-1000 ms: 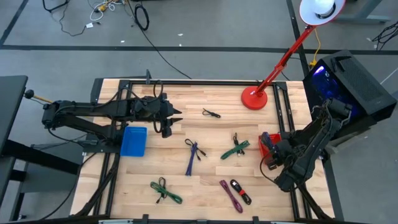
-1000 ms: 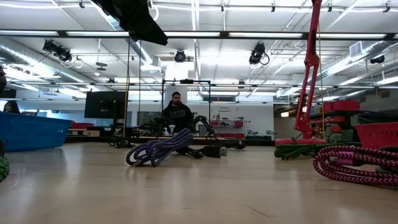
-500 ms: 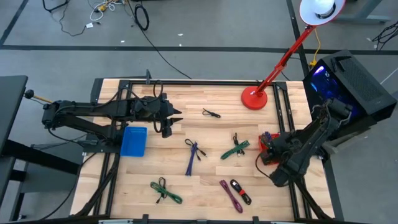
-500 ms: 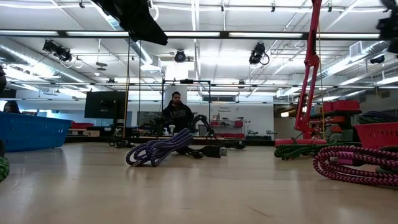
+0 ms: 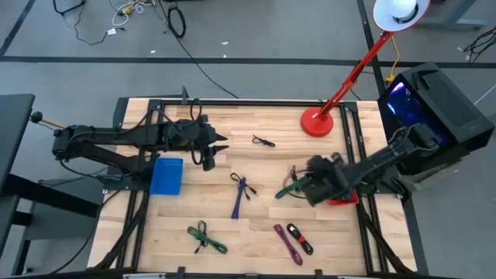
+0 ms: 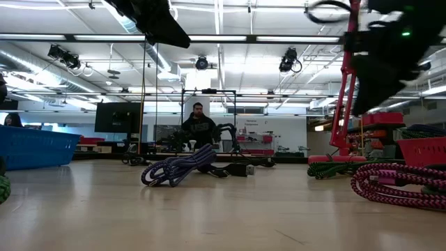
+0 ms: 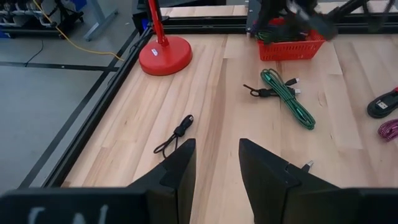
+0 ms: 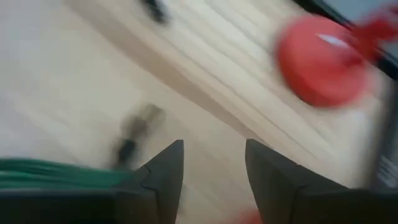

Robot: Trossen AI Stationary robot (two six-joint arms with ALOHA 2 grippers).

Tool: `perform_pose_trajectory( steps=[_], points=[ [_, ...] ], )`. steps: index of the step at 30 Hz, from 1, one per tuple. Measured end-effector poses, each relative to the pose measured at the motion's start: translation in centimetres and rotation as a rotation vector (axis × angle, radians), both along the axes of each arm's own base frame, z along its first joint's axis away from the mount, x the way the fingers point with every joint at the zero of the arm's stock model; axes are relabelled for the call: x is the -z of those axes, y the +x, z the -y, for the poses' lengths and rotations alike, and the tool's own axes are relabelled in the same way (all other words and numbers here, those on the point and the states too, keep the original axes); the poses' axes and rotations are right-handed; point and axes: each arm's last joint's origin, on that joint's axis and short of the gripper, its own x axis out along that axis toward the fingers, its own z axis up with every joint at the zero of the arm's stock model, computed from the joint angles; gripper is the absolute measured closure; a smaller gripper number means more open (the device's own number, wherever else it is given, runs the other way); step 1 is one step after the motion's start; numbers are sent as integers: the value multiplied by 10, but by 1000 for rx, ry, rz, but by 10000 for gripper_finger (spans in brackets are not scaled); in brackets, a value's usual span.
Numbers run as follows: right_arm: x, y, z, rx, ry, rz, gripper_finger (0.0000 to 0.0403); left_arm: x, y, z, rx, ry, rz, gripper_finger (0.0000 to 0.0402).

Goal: Pick & Place USB Port
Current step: Put the black and green charger cable into the red basket

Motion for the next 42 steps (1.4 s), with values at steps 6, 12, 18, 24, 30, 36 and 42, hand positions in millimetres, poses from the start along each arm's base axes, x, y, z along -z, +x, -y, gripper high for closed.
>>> perform_pose_trajectory(
  steps=[6, 12, 18, 24, 30, 36, 42],
  points=[
    [-14, 55, 18, -348, 18, 179, 232, -3, 1, 0, -8, 5, 34, 275],
    [-17, 73, 29, -599, 70, 202, 232, -3, 1, 0, -22, -23, 43, 275],
    [-3, 79, 28, -761, 189, 135, 232, -3, 1, 0, -24, -23, 45, 275],
    [16, 76, 21, -884, 342, -2, 232, -4, 2, -1, -48, -56, 62, 275],
    [27, 69, 19, -914, 361, -137, 232, -4, 2, -1, -69, -77, 69, 275],
    [28, 67, 18, -939, 395, -154, 232, -4, 1, -2, -95, -63, 72, 275],
    [36, 68, 18, -937, 403, -194, 232, -4, 1, -2, -100, -60, 73, 275]
  ],
)
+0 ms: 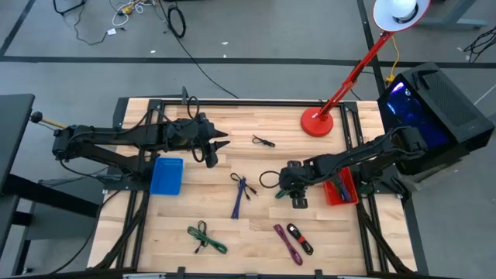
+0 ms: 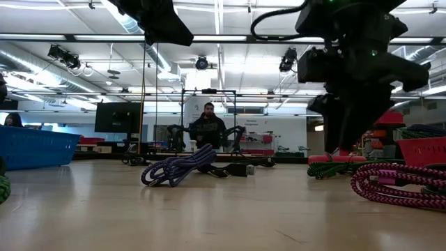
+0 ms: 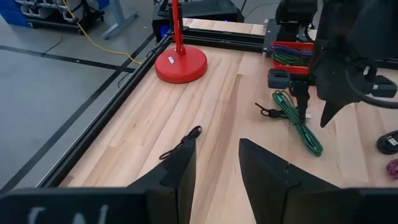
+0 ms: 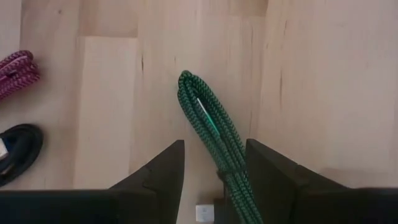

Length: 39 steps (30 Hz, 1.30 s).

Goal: Pick & Place USB Port
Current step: Put the black and green charger cable into the red basket

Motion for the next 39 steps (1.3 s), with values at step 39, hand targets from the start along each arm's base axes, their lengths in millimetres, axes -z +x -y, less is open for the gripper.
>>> perform_pose_trajectory(
  steps=[39],
  points=[
    [-51, 28, 26, 110, -105, 65, 393, 11, 19, -2, -8, 60, -12, 275]
  ],
)
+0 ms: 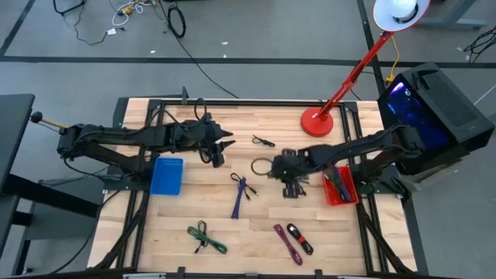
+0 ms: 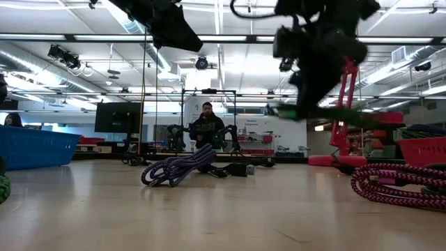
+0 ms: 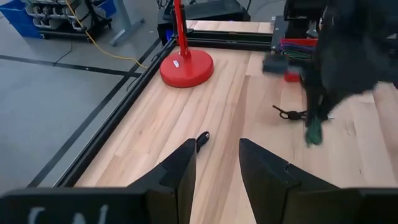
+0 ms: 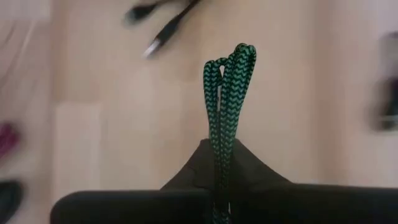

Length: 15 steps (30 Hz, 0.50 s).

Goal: Pick & Place USB Port
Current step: Put the black and green charger cable into the red basket

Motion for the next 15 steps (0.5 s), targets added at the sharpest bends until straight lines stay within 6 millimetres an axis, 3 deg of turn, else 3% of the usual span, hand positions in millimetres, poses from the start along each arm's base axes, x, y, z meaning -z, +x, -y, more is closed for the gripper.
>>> perform_pose_trajectory(
  steps=[7, 11, 15],
  points=[
    [-61, -16, 32, 303, -160, 171, 393, 0, 0, 0, 3, -1, 0, 275],
    [-83, -49, 43, 472, -152, 240, 393, 1, 0, 0, 3, -1, -6, 275],
    [-89, -91, 43, 660, -115, 312, 393, 2, -1, 0, 3, -1, -18, 275]
  ],
)
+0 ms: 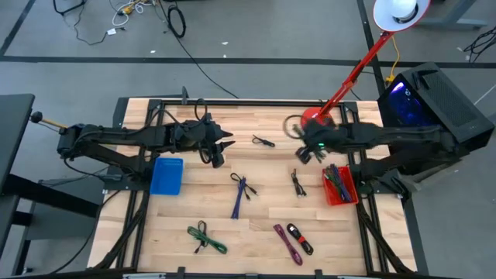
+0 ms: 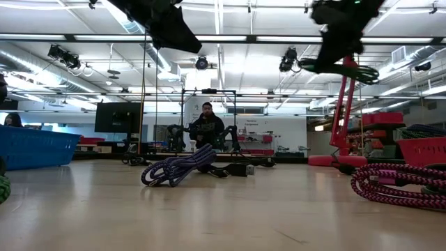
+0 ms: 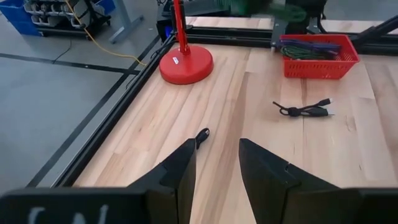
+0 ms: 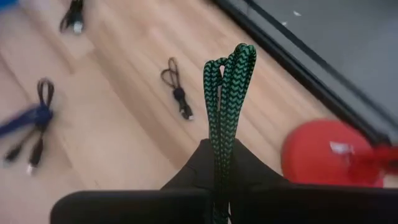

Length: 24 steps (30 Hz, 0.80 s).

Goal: Pick & Place USB Port
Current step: Put the black and green charger cable into the red basket

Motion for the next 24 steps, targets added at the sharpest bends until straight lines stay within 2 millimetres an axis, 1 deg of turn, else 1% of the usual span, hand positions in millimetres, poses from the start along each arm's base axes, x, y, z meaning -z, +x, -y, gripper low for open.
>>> perform_pose_trajectory(
  steps=[4, 8, 11, 14, 18, 24],
  points=[
    [6, -32, -11, 65, 72, 121, 393, 2, -1, 0, 11, 25, -30, 275],
    [22, -61, -19, 161, 141, 173, 393, 3, -1, 0, 13, 26, -46, 275],
    [38, -77, -25, 208, 219, 210, 393, 4, -2, 0, 14, 28, -55, 275],
    [49, -87, -30, 235, 257, 246, 393, 4, -2, 0, 14, 27, -63, 275],
    [56, -95, -32, 277, 249, 266, 393, 5, -3, 0, 14, 26, -76, 275],
    [65, -101, -36, 299, 290, 256, 393, 7, -4, 0, 14, 24, -93, 275]
  ],
)
